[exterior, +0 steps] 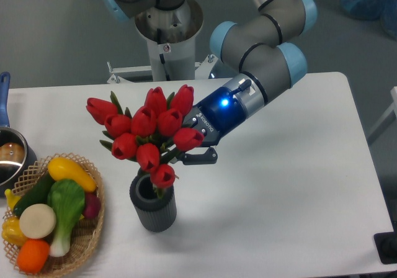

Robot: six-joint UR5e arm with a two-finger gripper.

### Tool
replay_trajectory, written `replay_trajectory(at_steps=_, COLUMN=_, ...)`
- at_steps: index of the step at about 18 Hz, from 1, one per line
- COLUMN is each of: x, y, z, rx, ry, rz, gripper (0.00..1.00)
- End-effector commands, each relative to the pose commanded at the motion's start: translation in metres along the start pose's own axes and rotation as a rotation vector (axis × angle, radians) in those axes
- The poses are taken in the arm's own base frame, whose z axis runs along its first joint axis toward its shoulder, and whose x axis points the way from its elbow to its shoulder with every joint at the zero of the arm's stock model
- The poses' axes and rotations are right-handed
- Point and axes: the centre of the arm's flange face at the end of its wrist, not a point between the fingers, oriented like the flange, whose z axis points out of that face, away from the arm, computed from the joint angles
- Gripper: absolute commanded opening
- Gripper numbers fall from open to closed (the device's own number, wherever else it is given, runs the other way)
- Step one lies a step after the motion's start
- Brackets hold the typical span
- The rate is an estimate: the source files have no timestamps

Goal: Insert the flowers into the vase
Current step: 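Lower the tulip stems into the opening of the grey vase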

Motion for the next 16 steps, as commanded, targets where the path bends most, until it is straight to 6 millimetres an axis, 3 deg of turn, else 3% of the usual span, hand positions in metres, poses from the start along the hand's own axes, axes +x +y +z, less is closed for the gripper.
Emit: replay_trajectory(at_steps=16, x=0.0, y=0.025, z=0.01, rx=-0.001, ry=0.019, rz=-0.049, gripper=0.05)
